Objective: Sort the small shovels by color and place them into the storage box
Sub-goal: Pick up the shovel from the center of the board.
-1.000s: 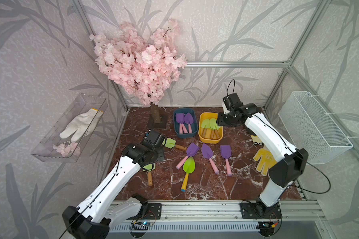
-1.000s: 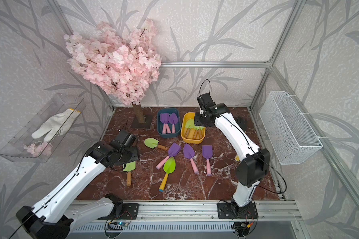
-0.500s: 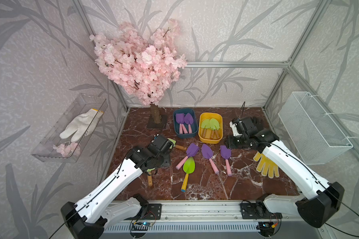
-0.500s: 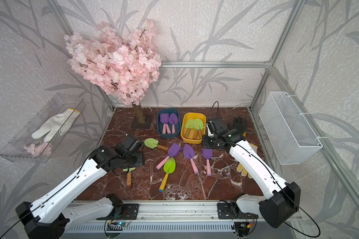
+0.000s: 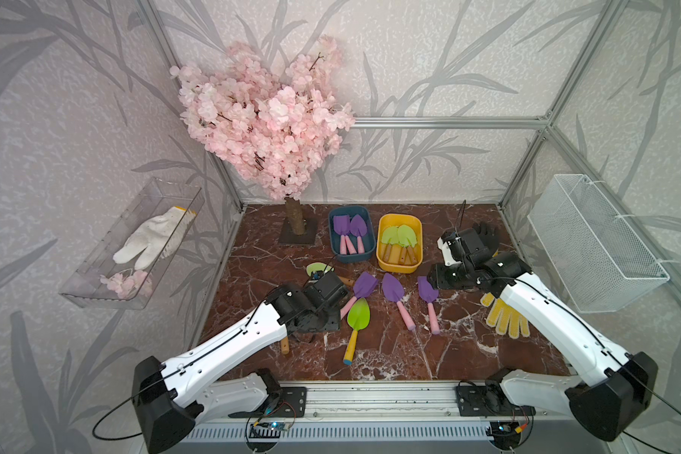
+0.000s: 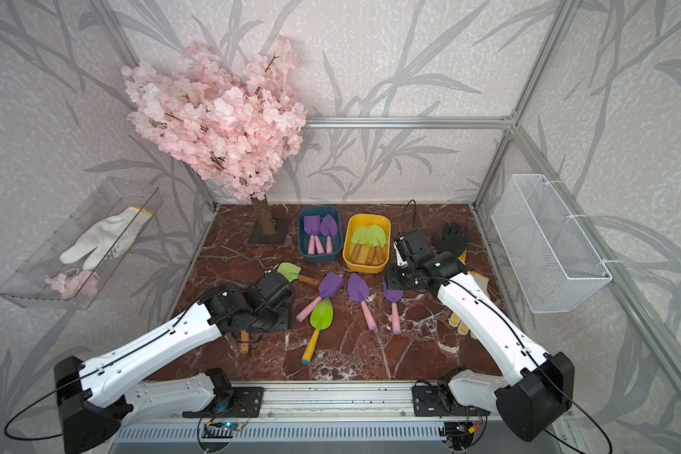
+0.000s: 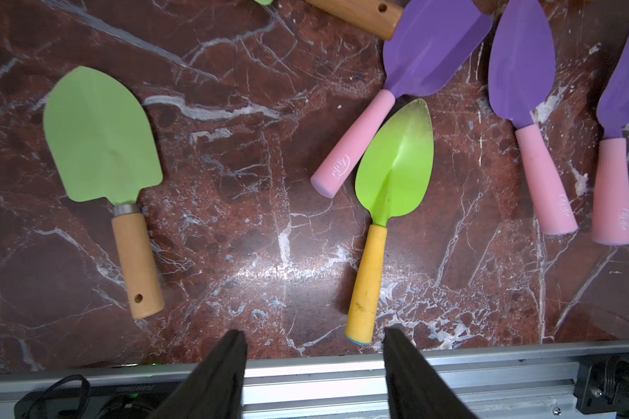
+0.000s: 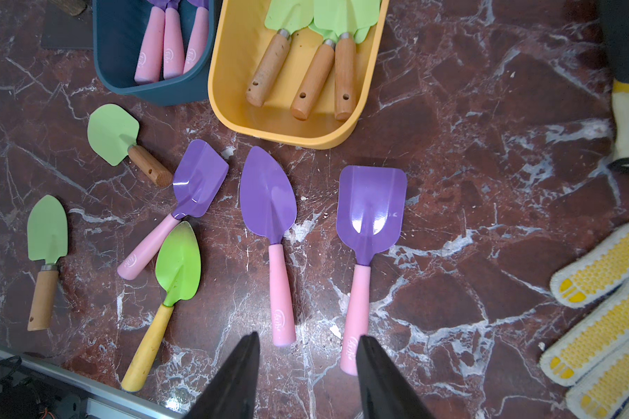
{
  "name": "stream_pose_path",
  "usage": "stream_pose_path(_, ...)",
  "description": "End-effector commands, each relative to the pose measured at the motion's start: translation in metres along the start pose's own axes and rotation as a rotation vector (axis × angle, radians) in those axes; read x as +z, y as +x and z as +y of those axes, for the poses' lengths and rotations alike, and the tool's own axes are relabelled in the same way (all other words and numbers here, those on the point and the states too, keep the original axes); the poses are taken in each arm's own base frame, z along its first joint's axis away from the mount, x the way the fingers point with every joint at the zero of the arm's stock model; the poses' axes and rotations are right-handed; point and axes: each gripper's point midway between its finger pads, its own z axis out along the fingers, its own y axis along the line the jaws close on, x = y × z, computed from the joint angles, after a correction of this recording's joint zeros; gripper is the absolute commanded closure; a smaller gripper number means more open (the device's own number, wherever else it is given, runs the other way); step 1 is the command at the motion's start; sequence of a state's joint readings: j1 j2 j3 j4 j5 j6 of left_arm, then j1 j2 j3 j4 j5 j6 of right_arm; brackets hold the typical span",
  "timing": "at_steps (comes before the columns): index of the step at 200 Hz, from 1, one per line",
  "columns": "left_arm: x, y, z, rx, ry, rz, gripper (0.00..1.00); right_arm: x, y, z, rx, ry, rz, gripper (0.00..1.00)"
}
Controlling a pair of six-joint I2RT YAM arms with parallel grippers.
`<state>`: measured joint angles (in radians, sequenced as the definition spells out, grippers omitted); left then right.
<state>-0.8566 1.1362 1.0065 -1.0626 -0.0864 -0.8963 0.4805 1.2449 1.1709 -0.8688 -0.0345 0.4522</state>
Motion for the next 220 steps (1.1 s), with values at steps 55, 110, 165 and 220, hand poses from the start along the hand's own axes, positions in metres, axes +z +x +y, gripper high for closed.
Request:
stream_pose_path(55, 0.036, -0.008, 0.005, 0.231, -0.212, 0.080, 0.33, 0.007, 0.008, -0.006, -0.008, 0.029, 0.041, 0.52)
stream_pose_path(110, 0.066, -0.018, -0.002, 0.444, -0.210, 0.233, 0.31, 0.004, 0.008, -0.014, -0.010, 0.045, 0.041, 0.52)
stream_pose_path(165, 0.055, -0.038, -0.077, 0.404, 0.034, 0.216, 0.37, 0.000, 0.008, -0.025, 0.002, 0.071, 0.035, 0.51)
stream_pose_path(220, 0.062, -0.044, -0.164, 0.113, 0.072, 0.185, 0.39, -0.014, -0.001, -0.046, 0.086, 0.100, -0.007, 0.50)
